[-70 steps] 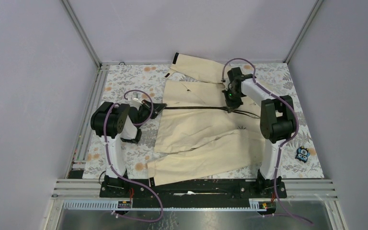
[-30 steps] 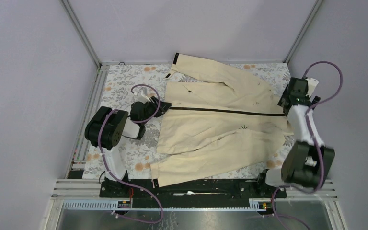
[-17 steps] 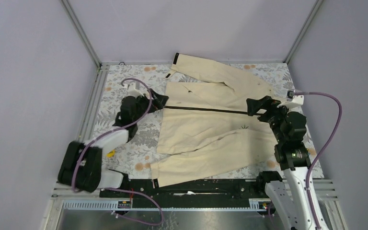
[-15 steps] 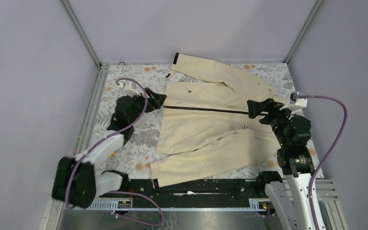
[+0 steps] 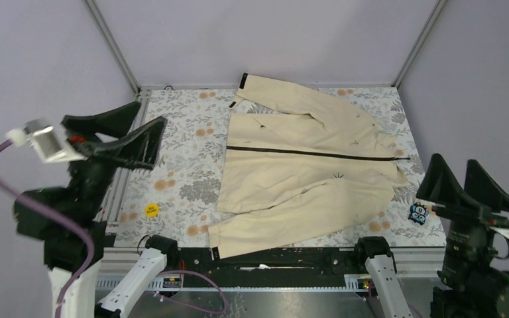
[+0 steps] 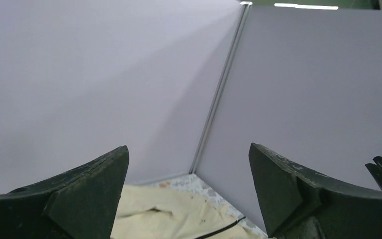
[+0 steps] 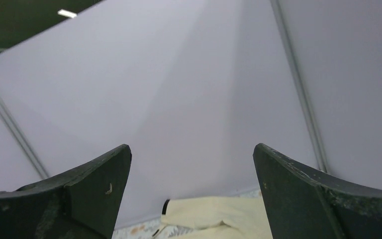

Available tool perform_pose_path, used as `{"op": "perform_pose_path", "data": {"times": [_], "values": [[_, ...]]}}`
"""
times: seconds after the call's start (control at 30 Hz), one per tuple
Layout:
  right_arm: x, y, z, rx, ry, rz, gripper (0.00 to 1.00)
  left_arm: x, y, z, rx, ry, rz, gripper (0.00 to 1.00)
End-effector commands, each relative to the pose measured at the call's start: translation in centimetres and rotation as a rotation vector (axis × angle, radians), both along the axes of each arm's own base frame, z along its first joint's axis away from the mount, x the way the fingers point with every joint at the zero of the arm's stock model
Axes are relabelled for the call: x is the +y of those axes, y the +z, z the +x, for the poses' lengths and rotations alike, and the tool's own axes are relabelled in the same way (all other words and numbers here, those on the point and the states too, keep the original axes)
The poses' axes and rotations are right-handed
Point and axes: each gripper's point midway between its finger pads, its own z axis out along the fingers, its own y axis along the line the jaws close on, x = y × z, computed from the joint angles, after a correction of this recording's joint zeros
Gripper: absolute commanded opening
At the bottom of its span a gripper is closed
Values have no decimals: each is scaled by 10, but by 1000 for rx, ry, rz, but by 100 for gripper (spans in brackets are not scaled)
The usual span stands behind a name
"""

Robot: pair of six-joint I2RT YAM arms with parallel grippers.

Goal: Zip up the jacket

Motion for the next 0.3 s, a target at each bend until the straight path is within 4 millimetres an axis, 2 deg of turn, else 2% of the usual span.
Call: {"op": "perform_pose_path", "data": {"times": [0.0,0.07,0.27], "values": [[-24,2,-18,-9,-127,17,100,2,-9,-17,33,3,71,99],[-22,3,-19,-11,-118,10,100,9,-5,-25,16,27,70,99],[-16,-4,-3,70,-85,18,100,18,-4,-42,-16,55,61,99]]}}
